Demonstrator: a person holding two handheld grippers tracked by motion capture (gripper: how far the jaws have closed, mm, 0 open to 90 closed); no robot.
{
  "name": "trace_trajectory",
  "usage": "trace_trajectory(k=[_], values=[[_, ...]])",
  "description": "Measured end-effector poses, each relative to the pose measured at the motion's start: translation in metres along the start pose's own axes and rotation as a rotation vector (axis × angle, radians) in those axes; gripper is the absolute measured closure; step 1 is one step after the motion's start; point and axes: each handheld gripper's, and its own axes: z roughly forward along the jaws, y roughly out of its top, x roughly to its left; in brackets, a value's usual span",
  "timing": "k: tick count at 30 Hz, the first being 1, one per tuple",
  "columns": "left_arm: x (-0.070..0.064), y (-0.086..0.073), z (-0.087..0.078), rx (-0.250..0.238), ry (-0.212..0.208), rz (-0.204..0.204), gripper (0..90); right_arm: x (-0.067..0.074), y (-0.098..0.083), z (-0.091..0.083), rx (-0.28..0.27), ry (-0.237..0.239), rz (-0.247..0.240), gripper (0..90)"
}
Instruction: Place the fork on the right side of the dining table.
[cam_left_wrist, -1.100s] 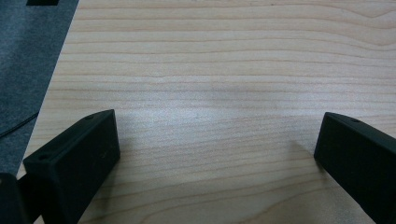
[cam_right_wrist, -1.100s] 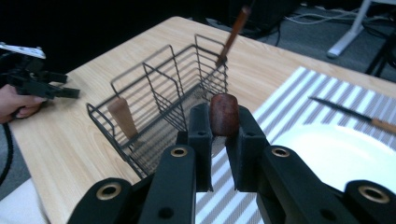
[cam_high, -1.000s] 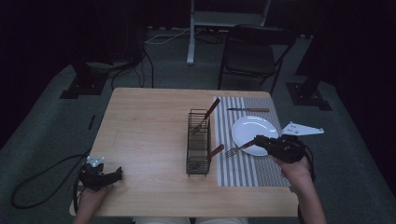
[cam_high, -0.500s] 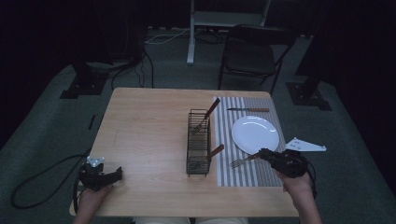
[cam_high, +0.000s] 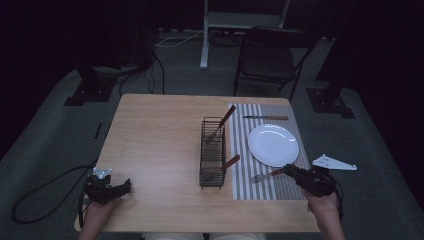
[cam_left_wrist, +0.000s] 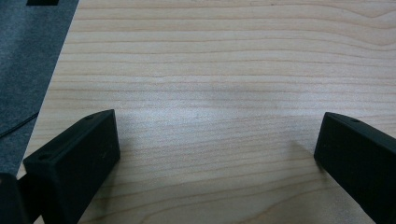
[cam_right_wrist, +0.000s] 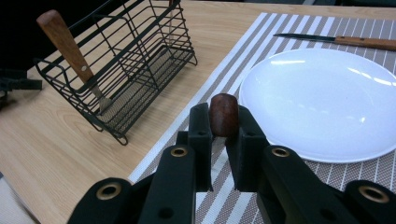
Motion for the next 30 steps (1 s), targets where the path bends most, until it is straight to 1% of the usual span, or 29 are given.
trace_trajectory(k=[2,4,6,8,9,10,12,16,19,21,23,27,30], values=[[0.000,0.000,0.000,0.000,0.000,0.001,0.5,-0.004,-0.002,0.000,-0.006,0.006,0.019,80.4],[0.000,0.000,0.000,0.000,0.000,0.000,0.5,-0.008,-0.004,0.000,-0.013,-0.001,0.030,79.1],[0.000,0.000,0.000,0.000,0.000,0.000,0.5,-0.012,-0.006,0.000,-0.019,-0.008,0.041,74.7],[0.000,0.000,0.000,0.000,0.000,0.000,0.5,-0.017,-0.009,0.000,-0.019,-0.014,0.054,73.1],[0.000,0.000,0.000,0.000,0.000,0.000,0.5,-0.019,-0.010,0.000,-0.021,-0.018,0.057,70.9],[0.000,0.000,0.000,0.000,0.000,0.000,0.5,-0.021,-0.012,0.000,-0.020,-0.022,0.061,70.8],[0.000,0.000,0.000,0.000,0.000,0.000,0.5,-0.026,-0.015,0.001,-0.012,-0.052,0.060,68.5],[0.000,0.000,0.000,0.000,0.000,0.000,0.5,-0.037,-0.021,0.003,0.001,-0.073,0.082,68.3],[0.000,0.000,0.000,0.001,0.000,0.002,0.5,-0.046,-0.025,0.005,0.012,-0.074,0.093,66.8],[0.000,0.000,0.000,0.002,0.000,0.002,0.5,-0.050,-0.027,0.006,0.018,-0.079,0.088,65.5],[0.000,0.000,0.000,0.002,0.000,0.003,0.5,-0.055,-0.031,0.006,0.020,-0.075,0.099,64.9],[0.000,0.000,0.000,0.002,0.000,0.002,0.5,-0.062,-0.037,0.008,0.028,-0.069,0.105,61.3],[0.000,0.000,0.000,0.002,0.000,0.003,0.5,-0.066,-0.044,0.012,0.046,-0.074,0.108,60.6]])
